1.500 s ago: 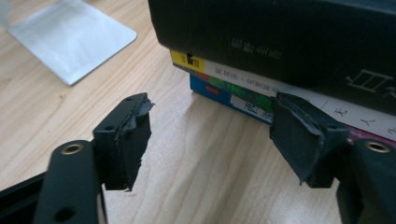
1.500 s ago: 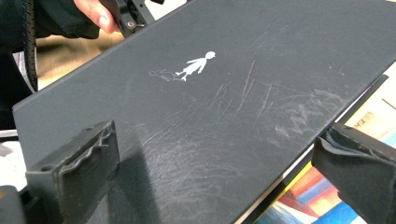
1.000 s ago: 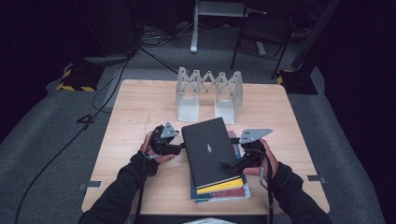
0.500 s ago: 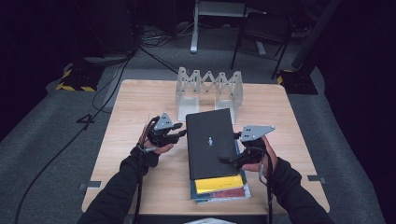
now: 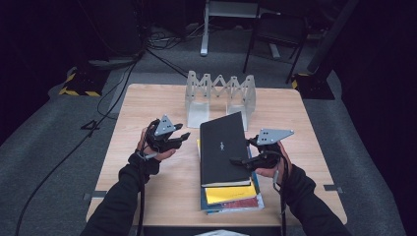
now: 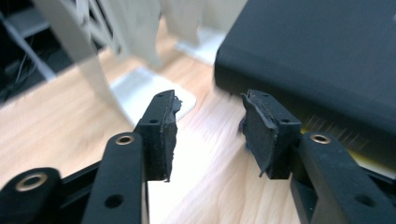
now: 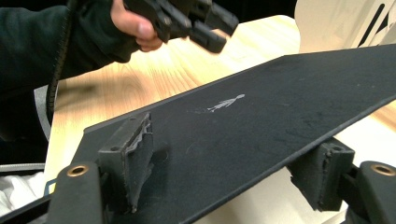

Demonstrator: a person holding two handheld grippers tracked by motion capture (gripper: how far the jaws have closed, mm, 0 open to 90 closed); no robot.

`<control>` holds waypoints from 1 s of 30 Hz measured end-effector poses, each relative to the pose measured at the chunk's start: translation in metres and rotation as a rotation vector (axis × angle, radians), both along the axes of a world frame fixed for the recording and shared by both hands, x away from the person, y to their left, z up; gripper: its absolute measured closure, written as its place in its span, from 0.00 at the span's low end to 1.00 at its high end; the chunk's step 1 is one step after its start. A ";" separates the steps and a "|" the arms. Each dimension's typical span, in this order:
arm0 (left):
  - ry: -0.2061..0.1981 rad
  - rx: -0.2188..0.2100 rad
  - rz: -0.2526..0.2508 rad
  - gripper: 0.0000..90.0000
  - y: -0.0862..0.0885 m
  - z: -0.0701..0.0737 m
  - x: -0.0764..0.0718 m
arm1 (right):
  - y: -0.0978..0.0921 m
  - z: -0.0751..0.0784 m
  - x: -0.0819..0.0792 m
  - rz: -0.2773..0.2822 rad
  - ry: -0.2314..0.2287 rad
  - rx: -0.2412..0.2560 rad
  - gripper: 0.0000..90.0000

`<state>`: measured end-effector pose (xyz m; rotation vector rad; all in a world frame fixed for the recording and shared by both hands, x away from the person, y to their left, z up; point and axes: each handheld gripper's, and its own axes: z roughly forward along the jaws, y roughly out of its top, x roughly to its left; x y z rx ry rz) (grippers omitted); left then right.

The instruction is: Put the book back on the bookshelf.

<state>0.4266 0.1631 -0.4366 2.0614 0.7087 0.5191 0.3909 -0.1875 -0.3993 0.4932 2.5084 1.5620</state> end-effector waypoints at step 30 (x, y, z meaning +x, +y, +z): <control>0.035 -0.048 -0.057 0.60 -0.016 -0.031 0.012 | 0.019 0.012 -0.015 0.103 -0.140 -0.029 0.34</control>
